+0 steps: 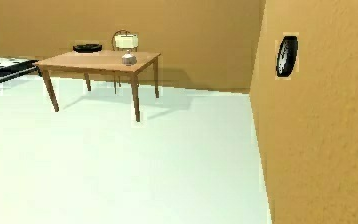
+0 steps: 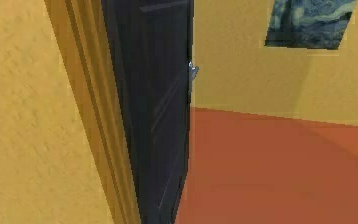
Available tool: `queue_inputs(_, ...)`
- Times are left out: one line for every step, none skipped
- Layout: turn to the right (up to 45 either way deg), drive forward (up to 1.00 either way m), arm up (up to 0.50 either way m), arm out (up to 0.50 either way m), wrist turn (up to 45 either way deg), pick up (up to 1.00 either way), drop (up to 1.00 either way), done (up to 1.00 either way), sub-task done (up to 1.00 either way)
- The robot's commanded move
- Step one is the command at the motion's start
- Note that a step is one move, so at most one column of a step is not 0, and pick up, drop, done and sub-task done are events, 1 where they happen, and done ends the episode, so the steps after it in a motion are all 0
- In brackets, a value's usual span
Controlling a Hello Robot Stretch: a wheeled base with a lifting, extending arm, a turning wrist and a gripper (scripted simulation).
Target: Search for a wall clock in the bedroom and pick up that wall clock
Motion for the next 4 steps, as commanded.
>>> queue_inputs(9.0,0.00,0.00,0.00,0.0,0.00,0.00,0.00,0.00)
queue_inputs(0.0,0.85,0.00,0.00,0.0,0.00,0.00,0.00,0.00)
queue_inputs(-45.0,0.00,0.00,0.00,0.0,0.00,0.00,0.00,0.00)
queue_inputs(-9.0,0.00,0.00,0.00,0.0,0.00,0.00,0.00,0.00)
